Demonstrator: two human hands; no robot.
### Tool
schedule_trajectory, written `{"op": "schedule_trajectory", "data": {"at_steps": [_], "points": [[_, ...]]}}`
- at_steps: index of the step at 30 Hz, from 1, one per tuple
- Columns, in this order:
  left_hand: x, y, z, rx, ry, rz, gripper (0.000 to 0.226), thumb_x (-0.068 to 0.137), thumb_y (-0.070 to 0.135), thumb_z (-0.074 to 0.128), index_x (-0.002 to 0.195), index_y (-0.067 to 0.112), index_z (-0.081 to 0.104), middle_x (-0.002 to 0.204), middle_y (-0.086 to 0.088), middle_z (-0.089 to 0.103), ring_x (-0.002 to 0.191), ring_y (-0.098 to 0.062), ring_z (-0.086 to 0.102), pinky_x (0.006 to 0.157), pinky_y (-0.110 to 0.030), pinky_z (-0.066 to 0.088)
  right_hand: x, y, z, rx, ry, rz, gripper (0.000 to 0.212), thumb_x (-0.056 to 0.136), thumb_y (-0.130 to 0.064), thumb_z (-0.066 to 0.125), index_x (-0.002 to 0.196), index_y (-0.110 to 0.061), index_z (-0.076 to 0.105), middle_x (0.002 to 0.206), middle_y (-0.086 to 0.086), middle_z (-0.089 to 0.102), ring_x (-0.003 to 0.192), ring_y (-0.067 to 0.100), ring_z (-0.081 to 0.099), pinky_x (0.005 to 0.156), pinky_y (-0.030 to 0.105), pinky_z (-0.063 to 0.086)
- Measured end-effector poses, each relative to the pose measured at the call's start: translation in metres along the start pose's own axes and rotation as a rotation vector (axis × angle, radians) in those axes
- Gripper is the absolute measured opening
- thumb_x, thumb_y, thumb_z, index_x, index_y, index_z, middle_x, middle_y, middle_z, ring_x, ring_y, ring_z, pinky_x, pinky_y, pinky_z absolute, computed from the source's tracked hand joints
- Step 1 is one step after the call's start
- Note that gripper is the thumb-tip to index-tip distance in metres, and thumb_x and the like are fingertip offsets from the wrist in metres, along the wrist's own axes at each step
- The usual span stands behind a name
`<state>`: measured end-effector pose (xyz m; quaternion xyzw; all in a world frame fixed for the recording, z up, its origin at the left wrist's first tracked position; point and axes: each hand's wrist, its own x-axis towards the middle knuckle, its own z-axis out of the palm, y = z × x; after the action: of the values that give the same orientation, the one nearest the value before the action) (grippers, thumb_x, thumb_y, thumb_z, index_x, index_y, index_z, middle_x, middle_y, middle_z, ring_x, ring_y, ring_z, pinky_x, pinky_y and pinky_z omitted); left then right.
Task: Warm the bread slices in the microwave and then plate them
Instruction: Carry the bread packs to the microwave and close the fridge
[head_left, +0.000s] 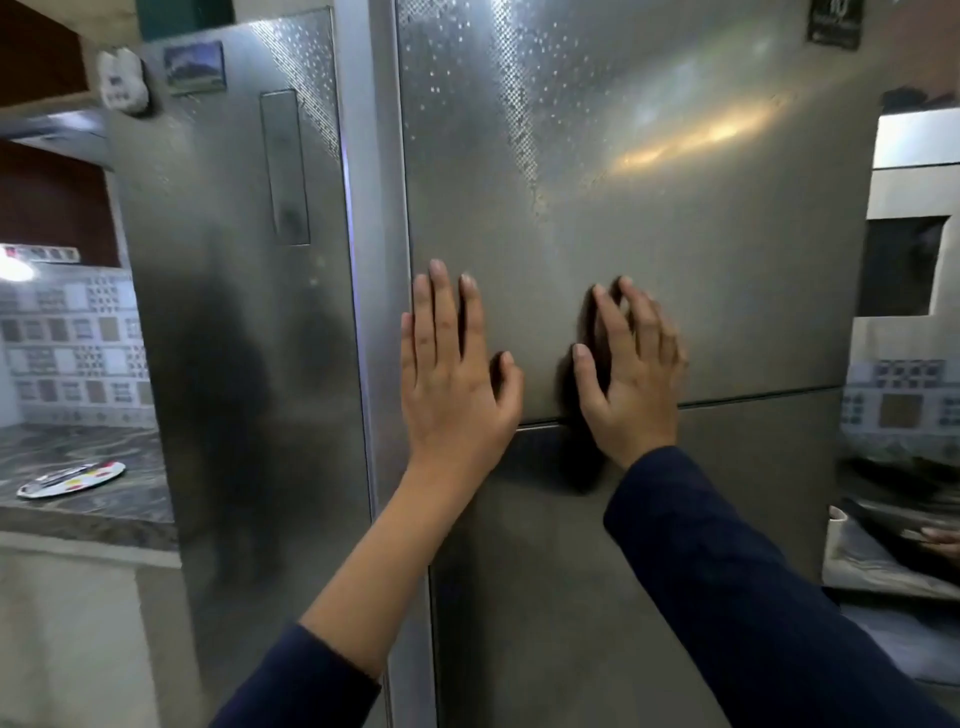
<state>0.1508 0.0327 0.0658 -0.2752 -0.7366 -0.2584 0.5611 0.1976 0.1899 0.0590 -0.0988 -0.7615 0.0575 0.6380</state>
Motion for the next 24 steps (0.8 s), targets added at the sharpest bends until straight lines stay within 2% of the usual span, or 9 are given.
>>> {"op": "schedule_trajectory", "data": {"at_steps": [4, 7, 10, 15, 20, 22, 24], "points": [[0.002, -0.01, 0.028, -0.04, -0.068, -0.037, 0.073, 0.092, 0.035, 0.038, 0.15, 0.011, 0.001, 0.157, -0.011, -0.009, 0.144, -0.023, -0.014, 0.118, -0.036, -0.008, 0.001, 0.016, 0.005, -0.051, -0.082, 0.037, 0.059, 0.087, -0.046, 0.036, 0.143, -0.027, 0.031, 0.152, 0.002, 0.025, 0.138, 0.02, 0.016, 0.113, 0.051, 0.021], [0.002, -0.021, 0.051, -0.079, -0.122, -0.039, 0.07, 0.094, 0.034, 0.034, 0.149, 0.016, -0.004, 0.157, -0.007, -0.015, 0.144, -0.021, -0.018, 0.117, -0.033, -0.015, 0.003, 0.029, 0.007, -0.075, -0.184, 0.05, 0.061, 0.089, -0.045, 0.046, 0.145, -0.029, 0.026, 0.154, 0.002, 0.017, 0.141, 0.021, 0.009, 0.115, 0.05, 0.016], [0.002, -0.029, 0.071, -0.091, -0.181, -0.033, 0.063, 0.096, 0.034, 0.028, 0.149, 0.018, -0.003, 0.156, -0.004, -0.015, 0.144, -0.019, -0.016, 0.116, -0.036, -0.009, 0.007, 0.035, 0.011, -0.081, -0.254, 0.078, 0.065, 0.088, -0.04, 0.054, 0.145, -0.029, 0.025, 0.155, 0.001, 0.013, 0.144, 0.023, 0.007, 0.115, 0.046, 0.015], [0.008, -0.043, 0.099, -0.091, -0.345, -0.06, 0.064, 0.098, 0.033, 0.036, 0.149, 0.021, -0.001, 0.158, -0.004, -0.011, 0.144, -0.02, -0.014, 0.119, -0.043, 0.004, 0.015, 0.041, 0.026, -0.177, -0.311, 0.052, 0.069, 0.082, -0.03, 0.062, 0.144, -0.029, 0.03, 0.155, 0.003, 0.018, 0.143, 0.025, 0.014, 0.113, 0.043, 0.02], [0.012, -0.05, 0.12, -0.101, -0.458, -0.056, 0.072, 0.098, 0.038, 0.036, 0.145, 0.025, -0.016, 0.155, -0.001, -0.022, 0.144, -0.018, -0.017, 0.117, -0.038, 0.012, 0.018, 0.05, 0.038, -0.228, -0.365, 0.024, 0.069, 0.084, -0.029, 0.059, 0.145, -0.029, 0.026, 0.157, 0.0, 0.015, 0.145, 0.021, 0.008, 0.114, 0.042, 0.017], [0.012, -0.05, 0.126, -0.111, -0.445, -0.059, 0.071, 0.098, 0.038, 0.035, 0.141, 0.026, -0.02, 0.153, 0.001, -0.026, 0.141, -0.015, -0.021, 0.117, -0.037, 0.013, 0.017, 0.052, 0.042, -0.243, -0.33, 0.017, 0.069, 0.081, -0.029, 0.063, 0.143, -0.028, 0.033, 0.155, 0.001, 0.023, 0.143, 0.02, 0.012, 0.112, 0.045, 0.022], [0.011, -0.05, 0.129, -0.118, -0.419, -0.064, 0.069, 0.098, 0.039, 0.033, 0.141, 0.026, -0.02, 0.149, 0.004, -0.029, 0.138, -0.013, -0.023, 0.117, -0.038, 0.014, 0.016, 0.054, 0.047, -0.262, -0.276, 0.007, 0.07, 0.071, -0.029, 0.07, 0.136, -0.025, 0.045, 0.147, 0.004, 0.037, 0.136, 0.02, 0.02, 0.104, 0.049, 0.034]]}}
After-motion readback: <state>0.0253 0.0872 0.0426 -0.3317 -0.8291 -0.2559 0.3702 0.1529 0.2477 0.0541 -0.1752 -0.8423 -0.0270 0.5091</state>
